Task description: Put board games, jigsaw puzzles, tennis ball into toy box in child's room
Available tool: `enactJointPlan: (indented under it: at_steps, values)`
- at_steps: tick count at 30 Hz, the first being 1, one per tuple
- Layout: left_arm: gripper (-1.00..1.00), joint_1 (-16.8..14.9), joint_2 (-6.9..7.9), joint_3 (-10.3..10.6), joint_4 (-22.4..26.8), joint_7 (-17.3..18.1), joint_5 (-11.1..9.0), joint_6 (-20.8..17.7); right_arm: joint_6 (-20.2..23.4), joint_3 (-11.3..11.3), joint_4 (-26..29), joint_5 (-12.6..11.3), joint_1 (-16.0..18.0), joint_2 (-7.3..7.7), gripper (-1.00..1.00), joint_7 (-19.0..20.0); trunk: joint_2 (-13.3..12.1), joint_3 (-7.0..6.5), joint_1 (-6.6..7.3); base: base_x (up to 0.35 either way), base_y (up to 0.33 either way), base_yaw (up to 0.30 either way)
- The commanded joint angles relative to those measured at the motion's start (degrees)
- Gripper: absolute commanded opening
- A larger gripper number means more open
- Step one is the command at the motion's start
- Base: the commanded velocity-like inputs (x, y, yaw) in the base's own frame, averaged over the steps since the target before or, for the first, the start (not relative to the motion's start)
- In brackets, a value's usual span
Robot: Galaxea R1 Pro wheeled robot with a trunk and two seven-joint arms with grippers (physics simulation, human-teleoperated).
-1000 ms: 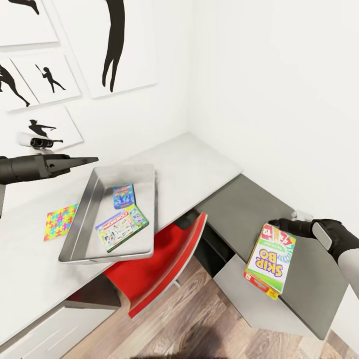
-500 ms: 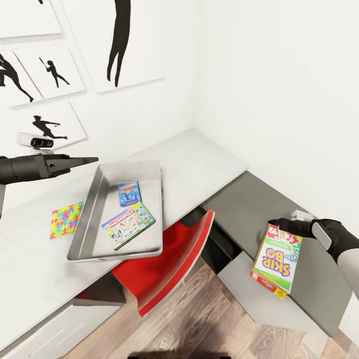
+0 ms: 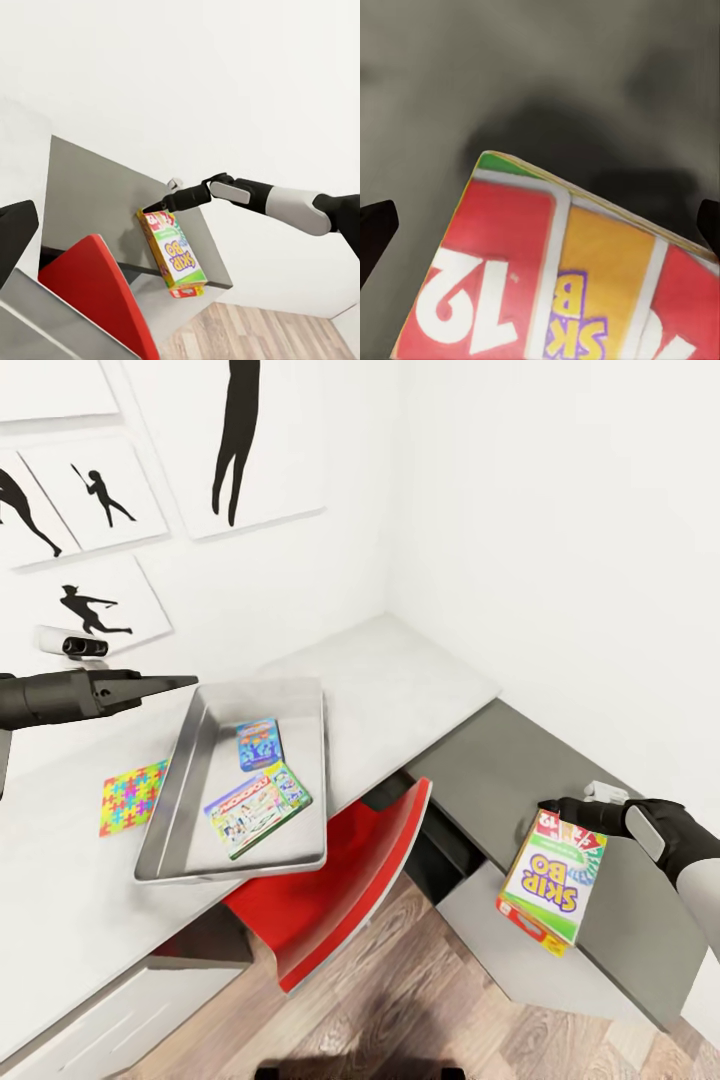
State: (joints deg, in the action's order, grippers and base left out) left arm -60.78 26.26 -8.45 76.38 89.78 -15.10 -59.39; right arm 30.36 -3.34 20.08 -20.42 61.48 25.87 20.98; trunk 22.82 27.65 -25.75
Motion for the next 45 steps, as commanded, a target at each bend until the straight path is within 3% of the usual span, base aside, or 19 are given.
enactJointPlan:
  at_steps: [1, 45]
  values:
    - [1.00, -0.04, 0.02, 0.05, 0.00, 0.22, 0.04, -0.61, 0.22, -0.35, 0.04, -0.33, 0.04, 0.06, 1.00, 0.02, 0.10, 0.15, -0.03, 0.000, 0.000, 0.000]
    - [1.00, -0.04, -0.01, 0.33, -0.01, 0.22, 0.17, -0.61, -0.04, -0.36, 0.04, -0.34, 0.04, 0.06, 1.00, 0.11, 0.10, 0.46, -0.03, -0.063, 0.006, 0.000]
